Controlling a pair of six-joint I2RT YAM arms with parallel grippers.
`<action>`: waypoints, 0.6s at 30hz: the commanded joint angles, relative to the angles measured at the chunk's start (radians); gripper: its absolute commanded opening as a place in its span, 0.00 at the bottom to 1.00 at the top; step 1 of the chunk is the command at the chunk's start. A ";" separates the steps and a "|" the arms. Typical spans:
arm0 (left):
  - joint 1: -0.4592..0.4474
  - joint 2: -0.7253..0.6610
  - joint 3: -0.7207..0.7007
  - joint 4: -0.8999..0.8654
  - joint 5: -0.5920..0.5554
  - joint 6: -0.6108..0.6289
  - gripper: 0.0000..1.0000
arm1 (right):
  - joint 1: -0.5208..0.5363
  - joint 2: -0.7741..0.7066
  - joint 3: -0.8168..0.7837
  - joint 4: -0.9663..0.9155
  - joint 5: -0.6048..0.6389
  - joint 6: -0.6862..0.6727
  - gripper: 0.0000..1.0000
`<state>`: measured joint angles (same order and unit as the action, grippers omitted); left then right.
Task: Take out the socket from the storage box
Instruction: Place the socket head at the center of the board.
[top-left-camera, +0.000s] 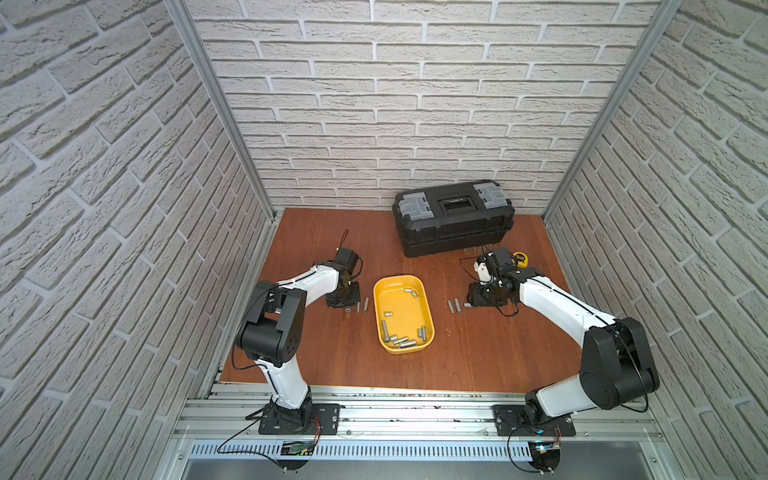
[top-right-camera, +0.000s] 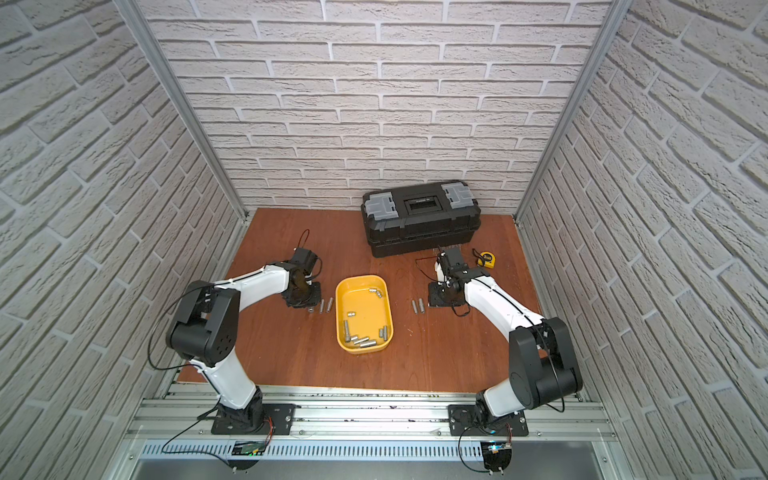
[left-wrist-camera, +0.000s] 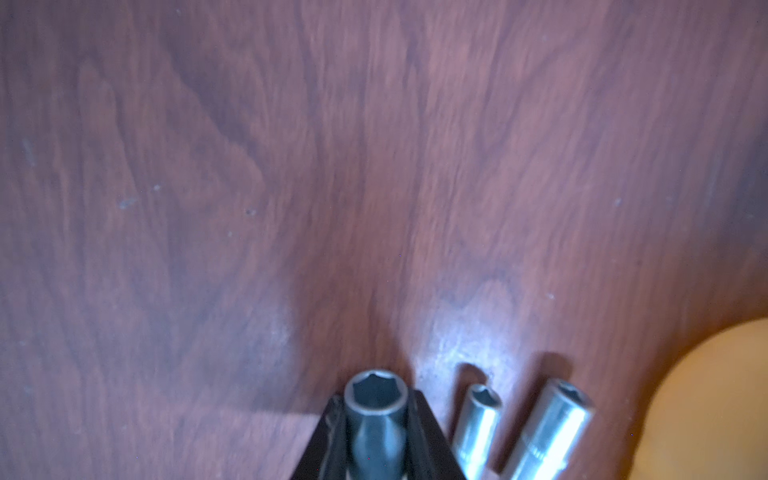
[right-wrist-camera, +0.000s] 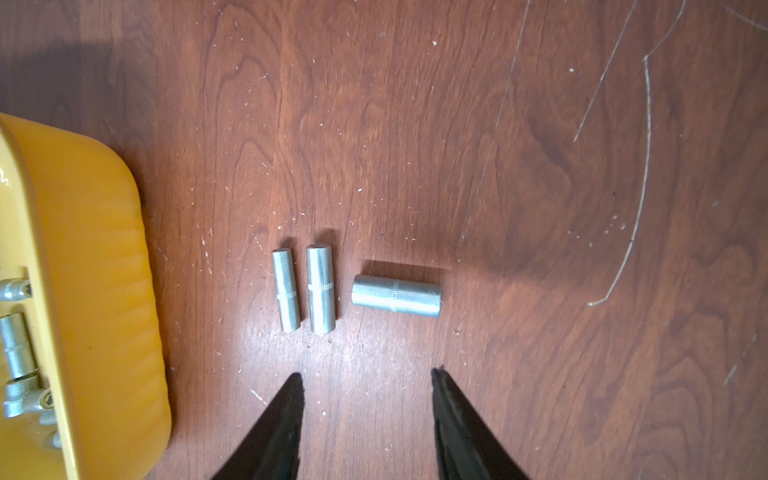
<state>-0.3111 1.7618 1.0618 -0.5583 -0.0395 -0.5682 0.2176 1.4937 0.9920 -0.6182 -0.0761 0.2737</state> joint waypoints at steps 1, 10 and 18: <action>-0.007 -0.003 0.009 0.005 0.000 0.008 0.27 | -0.003 -0.030 -0.009 0.005 0.000 -0.005 0.51; -0.009 -0.048 0.007 -0.004 0.002 0.001 0.36 | -0.003 -0.031 -0.007 0.004 -0.001 -0.005 0.52; -0.008 -0.098 0.017 -0.017 0.002 -0.001 0.42 | -0.003 -0.043 0.003 -0.003 -0.004 -0.009 0.52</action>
<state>-0.3153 1.6962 1.0618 -0.5610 -0.0395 -0.5694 0.2176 1.4879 0.9920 -0.6189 -0.0761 0.2733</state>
